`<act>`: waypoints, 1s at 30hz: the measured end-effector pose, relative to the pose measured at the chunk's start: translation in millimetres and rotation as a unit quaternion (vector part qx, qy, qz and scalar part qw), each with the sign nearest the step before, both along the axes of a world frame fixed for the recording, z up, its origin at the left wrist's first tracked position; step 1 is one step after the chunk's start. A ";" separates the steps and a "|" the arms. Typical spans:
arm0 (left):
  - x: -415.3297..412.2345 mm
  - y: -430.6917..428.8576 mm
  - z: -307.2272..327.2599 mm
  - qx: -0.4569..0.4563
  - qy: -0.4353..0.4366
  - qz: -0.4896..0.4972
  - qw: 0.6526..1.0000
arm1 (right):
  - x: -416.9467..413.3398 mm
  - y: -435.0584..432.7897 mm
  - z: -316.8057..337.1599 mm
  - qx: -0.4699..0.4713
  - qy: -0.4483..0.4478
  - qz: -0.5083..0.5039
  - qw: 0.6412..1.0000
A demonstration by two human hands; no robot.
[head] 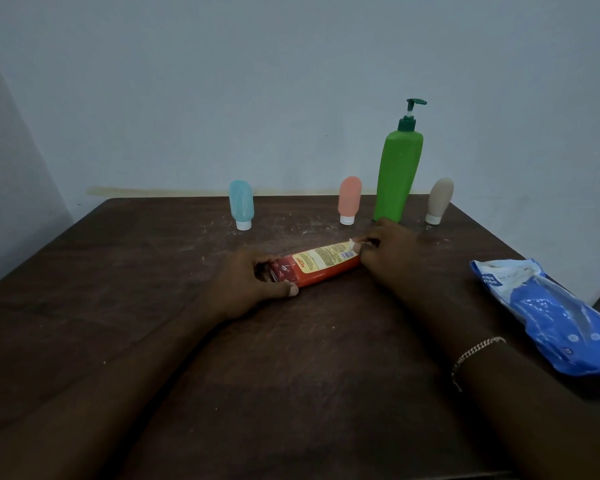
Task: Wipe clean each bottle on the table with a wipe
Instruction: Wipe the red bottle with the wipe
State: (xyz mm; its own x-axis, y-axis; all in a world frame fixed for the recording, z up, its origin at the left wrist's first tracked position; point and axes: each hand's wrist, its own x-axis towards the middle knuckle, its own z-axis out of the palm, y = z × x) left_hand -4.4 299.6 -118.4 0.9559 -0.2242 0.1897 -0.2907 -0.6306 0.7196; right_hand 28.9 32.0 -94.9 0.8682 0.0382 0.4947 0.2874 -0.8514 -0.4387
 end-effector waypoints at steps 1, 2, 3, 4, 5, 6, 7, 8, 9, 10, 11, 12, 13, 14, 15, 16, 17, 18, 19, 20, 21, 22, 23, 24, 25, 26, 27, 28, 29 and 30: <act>0.6 -0.1 -0.3 -0.001 0.000 0.000 1.000 | -1.2 4.4 0.0 -0.008 0.003 0.010 1.000; 0.9 0.3 -0.6 -0.002 0.001 0.000 1.000 | -4.0 6.8 -1.2 -0.020 0.005 0.021 1.000; 1.4 0.6 -0.7 0.000 0.003 0.001 1.000 | -7.7 6.6 -2.6 -0.028 0.009 0.028 0.999; 1.1 0.6 -0.2 0.001 0.003 0.002 1.000 | -9.5 3.4 -5.2 -0.029 0.010 0.029 0.999; 1.5 0.6 -0.6 0.003 0.004 0.004 1.000 | -8.9 -2.1 -7.1 -0.020 0.011 0.021 1.000; 0.9 0.2 -0.2 0.005 0.002 0.005 1.000 | -6.0 -7.6 -7.8 -0.006 0.011 0.006 1.000; -0.2 -0.4 0.4 0.009 -0.002 0.006 1.000 | -2.5 -11.0 -7.0 0.008 0.009 -0.012 1.000; -1.7 -0.8 0.8 0.013 -0.008 0.009 1.000 | 0.7 -11.2 -5.1 0.018 0.007 -0.023 1.000; -2.2 -1.0 0.9 0.014 -0.013 0.009 1.000 | 3.5 -8.3 -3.0 0.024 0.004 -0.025 0.999; -2.1 -1.2 0.5 0.014 -0.016 0.010 1.000 | 5.7 -3.8 -2.2 0.023 0.002 -0.019 1.000; -1.4 -1.0 -0.3 0.015 -0.017 0.013 1.000 | 6.4 1.4 -2.0 0.015 0.002 -0.011 1.000; -1.4 -0.8 -0.6 0.016 -0.016 0.016 1.000 | 5.3 5.1 -2.6 0.004 0.005 -0.004 1.000; -1.4 -1.1 -0.3 0.020 -0.012 0.020 1.000 | 2.3 6.7 -3.8 -0.004 0.007 0.004 1.000; -1.9 -1.5 0.3 0.021 -0.012 0.022 0.999 | -0.4 5.0 -6.1 -0.006 0.013 0.008 1.000; -1.9 -1.1 -0.2 0.022 -0.012 0.023 0.999 | -1.8 0.8 -8.2 -0.003 0.021 0.006 1.000; -2.9 -1.6 0.4 0.020 -0.018 0.020 0.999 | -0.6 -4.5 -9.0 0.007 0.028 -0.004 1.000; -4.8 -2.2 1.3 0.019 -0.025 0.017 0.999 | 1.1 -8.7 -8.3 0.019 0.028 -0.019 0.999; -6.5 -2.9 1.5 0.018 -0.031 0.015 0.999 | 3.6 -10.8 -6.1 0.030 0.023 -0.031 0.999; -7.8 -3.6 2.0 0.019 -0.036 0.014 0.999 | 5.8 -9.6 -3.5 0.036 0.015 -0.035 0.999; -8.4 -4.0 2.1 0.023 -0.041 0.014 0.999 | 8.1 -6.4 -1.6 0.038 0.008 -0.034 0.999; -8.7 -4.4 1.9 0.032 -0.048 0.015 0.998 | 9.5 -1.7 -0.5 0.033 0.006 -0.029 0.999; -9.6 -4.8 2.2 0.043 -0.058 0.015 0.997 | 9.5 3.2 -0.4 0.025 0.007 -0.021 0.999; -10.6 -5.2 2.7 0.054 -0.065 0.017 0.996 | 7.6 7.0 -1.0 0.016 0.010 -0.010 1.000; -11.1 -6.0 3.0 0.063 -0.074 0.017 0.995 | 4.5 8.1 -2.5 0.009 0.012 -0.001 1.000; -11.9 -6.6 3.6 0.070 -0.078 0.016 0.994 | 1.5 6.0 -4.0 0.007 0.013 0.001 1.000; -12.5 -7.1 4.3 0.075 -0.081 0.015 0.994 | 0.7 1.5 -5.1 0.010 0.011 -0.003 1.000; -13.0 -6.9 4.4 0.079 -0.083 0.013 0.993 | 1.5 -3.6 -5.7 0.016 0.007 -0.012 1.000; -13.7 -7.0 4.6 0.083 -0.088 0.011 0.993 | 3.1 -8.0 -5.1 0.025 0.004 -0.023 0.999; -14.5 -7.1 5.1 0.088 -0.093 0.010 0.992 | 4.9 -10.2 -3.8 0.035 0.003 -0.032 0.999; -14.9 -7.1 5.0 0.095 -0.100 0.010 0.990 | 6.8 -9.7 -2.1 0.043 0.005 -0.037 0.998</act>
State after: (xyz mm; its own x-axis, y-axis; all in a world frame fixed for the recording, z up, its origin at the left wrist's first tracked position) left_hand -19.3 292.5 -113.4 0.9079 -0.2557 0.3321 -0.4019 -0.7560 0.5167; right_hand 35.6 22.4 -97.0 0.8722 -0.0679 0.4844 0.2204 -0.8296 -0.5131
